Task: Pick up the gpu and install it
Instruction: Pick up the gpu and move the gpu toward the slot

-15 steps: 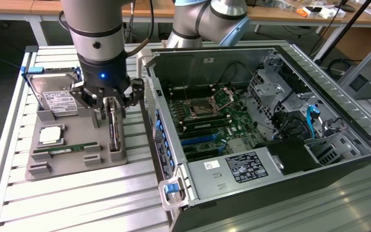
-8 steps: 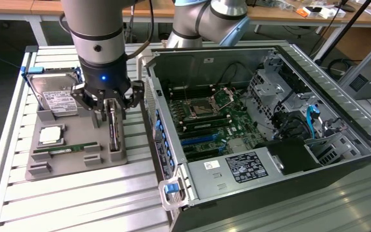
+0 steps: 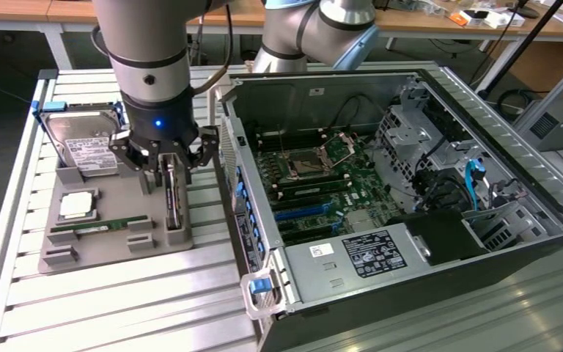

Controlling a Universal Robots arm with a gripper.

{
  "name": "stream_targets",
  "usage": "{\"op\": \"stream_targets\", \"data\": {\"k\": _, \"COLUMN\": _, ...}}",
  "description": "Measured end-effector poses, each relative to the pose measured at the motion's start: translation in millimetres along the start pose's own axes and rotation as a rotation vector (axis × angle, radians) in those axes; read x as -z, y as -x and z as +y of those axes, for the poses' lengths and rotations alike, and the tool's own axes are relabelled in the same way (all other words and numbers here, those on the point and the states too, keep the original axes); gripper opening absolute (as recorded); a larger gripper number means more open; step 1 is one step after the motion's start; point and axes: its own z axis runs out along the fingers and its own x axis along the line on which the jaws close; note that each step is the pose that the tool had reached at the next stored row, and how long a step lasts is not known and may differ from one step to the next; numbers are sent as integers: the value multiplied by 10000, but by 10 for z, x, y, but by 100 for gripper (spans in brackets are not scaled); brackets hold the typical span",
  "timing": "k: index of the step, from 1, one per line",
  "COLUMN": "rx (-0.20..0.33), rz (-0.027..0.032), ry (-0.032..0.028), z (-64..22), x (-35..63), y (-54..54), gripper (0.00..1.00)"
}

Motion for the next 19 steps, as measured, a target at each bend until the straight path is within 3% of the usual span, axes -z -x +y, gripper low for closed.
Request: {"op": "stream_targets", "data": {"k": 19, "rx": 0, "rz": 0, "ry": 0, "z": -3, "x": -68, "y": -1, "gripper": 48}}
